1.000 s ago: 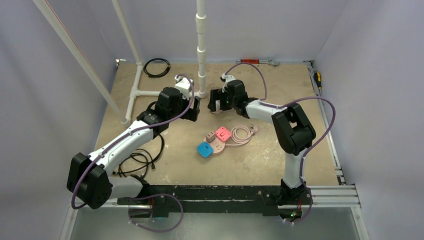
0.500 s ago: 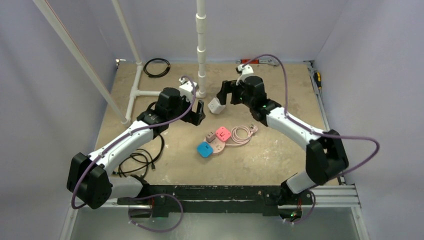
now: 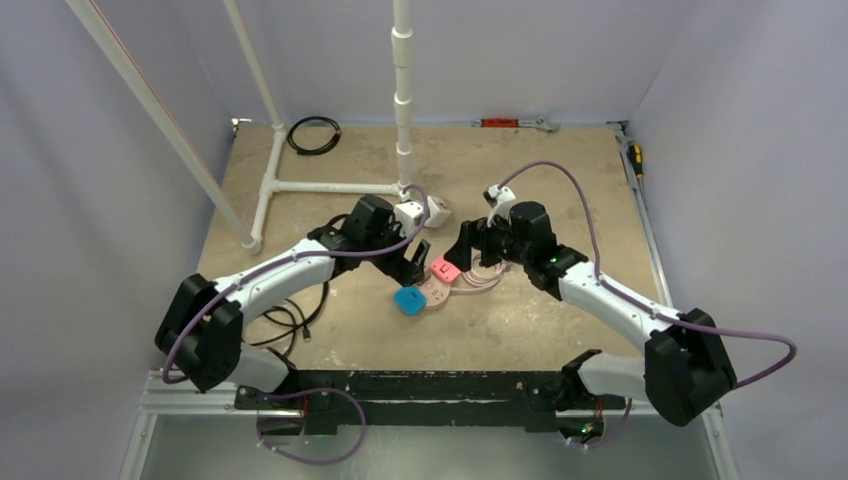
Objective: Pull the plug off the socket
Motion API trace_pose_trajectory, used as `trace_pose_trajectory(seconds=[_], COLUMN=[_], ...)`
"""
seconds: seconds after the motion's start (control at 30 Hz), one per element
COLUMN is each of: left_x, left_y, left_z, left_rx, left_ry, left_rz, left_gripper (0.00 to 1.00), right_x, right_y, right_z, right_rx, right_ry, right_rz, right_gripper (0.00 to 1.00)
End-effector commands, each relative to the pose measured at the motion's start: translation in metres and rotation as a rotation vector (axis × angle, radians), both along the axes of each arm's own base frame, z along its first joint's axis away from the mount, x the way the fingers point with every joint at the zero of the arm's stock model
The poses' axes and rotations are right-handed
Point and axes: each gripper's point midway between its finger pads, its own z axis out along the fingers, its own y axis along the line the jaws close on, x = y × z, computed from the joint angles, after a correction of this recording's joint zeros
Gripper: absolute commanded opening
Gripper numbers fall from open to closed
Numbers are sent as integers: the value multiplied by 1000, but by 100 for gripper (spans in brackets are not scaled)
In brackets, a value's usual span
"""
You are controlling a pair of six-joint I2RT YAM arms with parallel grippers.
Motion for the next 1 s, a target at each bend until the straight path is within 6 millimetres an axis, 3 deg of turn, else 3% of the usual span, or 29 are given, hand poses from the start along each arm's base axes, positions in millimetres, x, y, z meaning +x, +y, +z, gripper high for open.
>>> trace_pose_trajectory(seconds=[0.0,0.13,0.37,0.73,0.97], left_x=[-13,-15,-13,-9,-8], left_y=[-11,-15,-19,-25,-30], left_z=[-13,-21,-28,-22,-27], left_rx=[33,73,105,89,83], left_ry=[33,25,25,-13,-1], left_rz=[-67,-72,-70,-101,-111], left_gripper=[85,82,64,62,57], right_x=[-12,-13,-12,-12,-14], right_y=[5,10,15,26,28], right_z=[-16,-31,-54,-76,-83], right_rx=[17,16,-3,17,20], right_ry=[43,78,129,185,207], right_rz=[52,81,108,151,162], right_gripper=[94,91,85,84,76])
